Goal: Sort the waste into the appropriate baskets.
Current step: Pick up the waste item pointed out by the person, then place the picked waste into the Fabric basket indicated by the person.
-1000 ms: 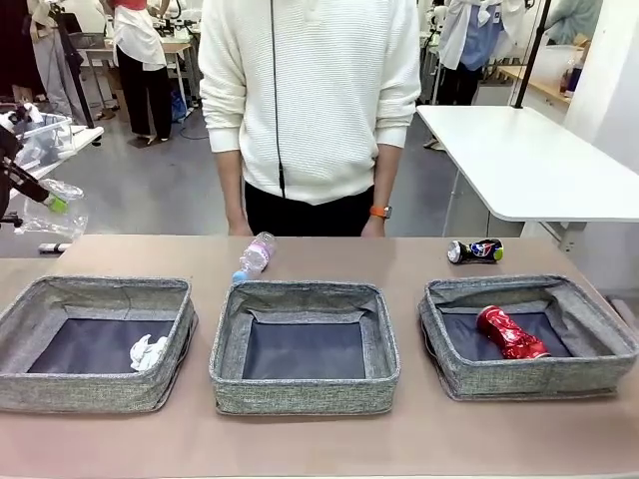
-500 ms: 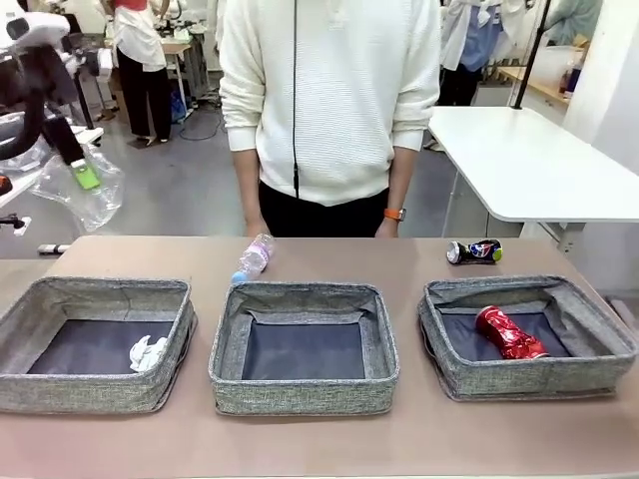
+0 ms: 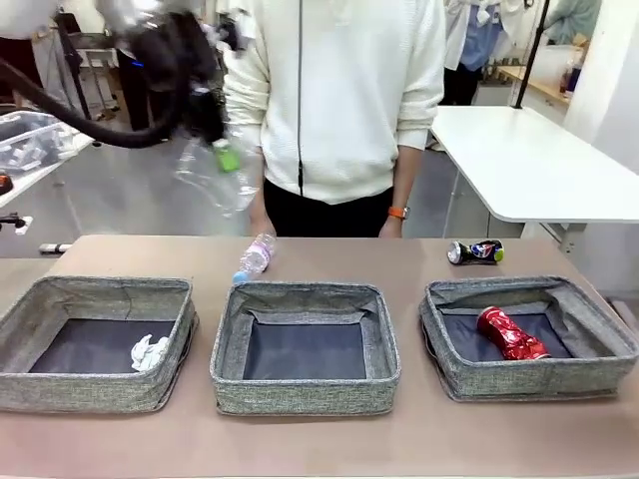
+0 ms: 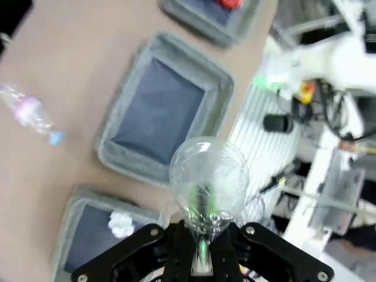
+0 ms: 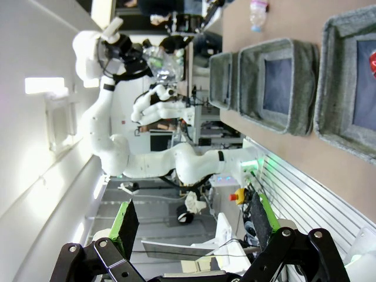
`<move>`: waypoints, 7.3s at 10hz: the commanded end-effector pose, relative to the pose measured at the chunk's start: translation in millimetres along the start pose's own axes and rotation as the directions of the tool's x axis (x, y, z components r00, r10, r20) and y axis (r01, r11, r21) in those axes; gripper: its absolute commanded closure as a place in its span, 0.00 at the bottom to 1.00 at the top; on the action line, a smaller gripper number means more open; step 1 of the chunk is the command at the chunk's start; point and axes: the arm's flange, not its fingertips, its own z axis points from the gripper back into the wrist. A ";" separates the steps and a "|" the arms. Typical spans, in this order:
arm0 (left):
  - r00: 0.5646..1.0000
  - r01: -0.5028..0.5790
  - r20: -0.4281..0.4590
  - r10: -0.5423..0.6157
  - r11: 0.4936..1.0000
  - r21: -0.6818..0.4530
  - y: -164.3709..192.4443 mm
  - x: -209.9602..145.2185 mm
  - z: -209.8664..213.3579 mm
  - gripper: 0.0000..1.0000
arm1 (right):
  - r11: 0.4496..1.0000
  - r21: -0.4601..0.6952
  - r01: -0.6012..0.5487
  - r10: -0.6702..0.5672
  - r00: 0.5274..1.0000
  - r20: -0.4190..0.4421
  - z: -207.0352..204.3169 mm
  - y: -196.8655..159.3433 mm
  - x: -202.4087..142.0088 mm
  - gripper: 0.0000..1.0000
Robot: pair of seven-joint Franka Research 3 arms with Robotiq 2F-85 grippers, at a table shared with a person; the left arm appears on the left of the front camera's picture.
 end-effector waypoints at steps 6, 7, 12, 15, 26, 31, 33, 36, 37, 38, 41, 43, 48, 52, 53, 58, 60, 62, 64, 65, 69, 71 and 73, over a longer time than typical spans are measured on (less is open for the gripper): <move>0.984 -0.168 0.052 0.170 0.985 -0.045 -4.3 2.8 5.9 0.99 | 1.000 0.009 -0.012 0.012 1.000 0.011 -1.6 1.5 0.6 0.00; 0.965 -0.261 0.036 0.261 0.965 -0.009 -32.0 1.3 13.9 0.99 | 1.000 0.009 -0.012 0.012 1.000 0.011 -1.6 1.5 0.6 0.00; 0.792 -0.605 0.055 0.608 0.769 0.205 -144.5 3.3 42.9 0.99 | 1.000 0.009 -0.012 0.012 1.000 0.011 -1.6 1.5 0.6 0.00; 0.763 -0.630 0.056 0.644 0.722 0.286 -169.3 35.0 52.5 0.99 | 1.000 0.009 -0.012 0.012 1.000 0.011 -1.6 1.5 0.6 0.00; 0.700 -0.702 0.055 0.712 0.670 0.243 -142.8 92.2 78.9 0.99 | 1.000 0.009 -0.012 0.012 1.000 0.011 -1.6 1.5 0.6 0.00; 0.700 -0.702 0.055 0.712 0.670 0.243 -142.8 92.2 78.9 0.99 | 1.000 0.009 -0.012 0.012 1.000 0.011 -1.6 1.5 0.6 0.00; 0.700 -0.702 0.055 0.712 0.670 0.243 -142.8 92.2 78.9 0.99 | 1.000 0.009 -0.012 0.012 1.000 0.011 -1.6 1.5 0.6 0.00; 0.700 -0.702 0.055 0.712 0.670 0.243 -142.8 92.2 78.9 0.99 | 1.000 0.009 -0.012 0.012 1.000 0.011 -1.6 1.5 0.6 0.00; 0.700 -0.702 0.055 0.712 0.670 0.243 -142.8 92.2 78.9 0.99 | 1.000 0.009 -0.012 0.012 1.000 0.011 -1.6 1.5 0.6 0.00; 0.700 -0.702 0.055 0.712 0.670 0.243 -142.8 92.2 78.9 0.99 | 1.000 0.009 -0.012 0.012 1.000 0.011 -1.6 1.5 0.6 0.00; 0.700 -0.702 0.055 0.712 0.670 0.243 -142.8 92.2 78.9 0.99 | 1.000 0.009 -0.012 0.012 1.000 0.011 -1.6 1.5 0.6 0.00; 0.700 -0.702 0.055 0.712 0.670 0.243 -142.8 92.2 78.9 0.99 | 1.000 0.009 -0.012 0.012 1.000 0.011 -1.6 1.5 0.6 0.00; 0.700 -0.702 0.055 0.712 0.670 0.243 -142.8 92.2 78.9 0.99 | 1.000 0.009 -0.012 0.012 1.000 0.011 -1.6 1.5 0.6 0.00; 0.700 -0.702 0.055 0.712 0.670 0.243 -142.8 92.2 78.9 0.99 | 1.000 0.009 -0.012 0.012 1.000 0.011 -1.6 1.5 0.6 0.00; 0.700 -0.702 0.055 0.712 0.670 0.243 -142.8 92.2 78.9 0.99 | 1.000 0.009 -0.012 0.012 1.000 0.011 -1.6 1.5 0.6 0.00; 0.752 -0.650 0.284 0.594 0.739 0.175 -108.2 -5.3 -50.0 0.99 | 1.000 0.009 -0.012 0.012 1.000 0.011 -1.6 1.5 0.6 0.00; 0.692 -0.701 0.432 0.578 0.682 0.210 -93.3 -34.5 -93.8 0.99 | 1.000 0.009 -0.012 0.012 1.000 0.011 -1.6 1.5 0.6 0.00; 0.744 -0.643 0.397 0.537 0.737 0.208 -68.8 -37.2 -138.0 0.99 | 1.000 0.009 -0.012 0.012 1.000 0.011 -1.6 1.5 0.6 0.00; 0.752 -0.646 0.321 0.576 0.739 0.190 -45.9 -42.7 -170.8 0.99 | 1.000 0.009 -0.012 0.012 1.000 0.011 -1.6 1.5 0.6 0.00; 0.757 -0.644 0.305 0.578 0.739 0.198 -43.1 -44.0 -181.7 0.99 | 1.000 0.009 -0.012 0.012 1.000 0.011 -1.6 1.5 0.6 0.00; 0.743 -0.661 0.335 0.580 0.715 0.227 -34.9 -31.5 -193.7 0.99 | 1.000 0.009 -0.012 0.012 1.000 0.011 -1.6 1.5 0.6 0.00; 0.743 -0.662 0.324 0.586 0.714 0.228 -32.8 -33.0 -194.2 0.99 | 1.000 0.009 -0.012 0.012 1.000 0.011 -1.6 1.5 0.6 0.00; 0.761 -0.646 0.285 0.583 0.719 0.256 -30.6 -32.5 -196.3 0.41 | 1.000 0.009 -0.012 0.012 1.000 0.011 -1.6 1.5 0.6 0.00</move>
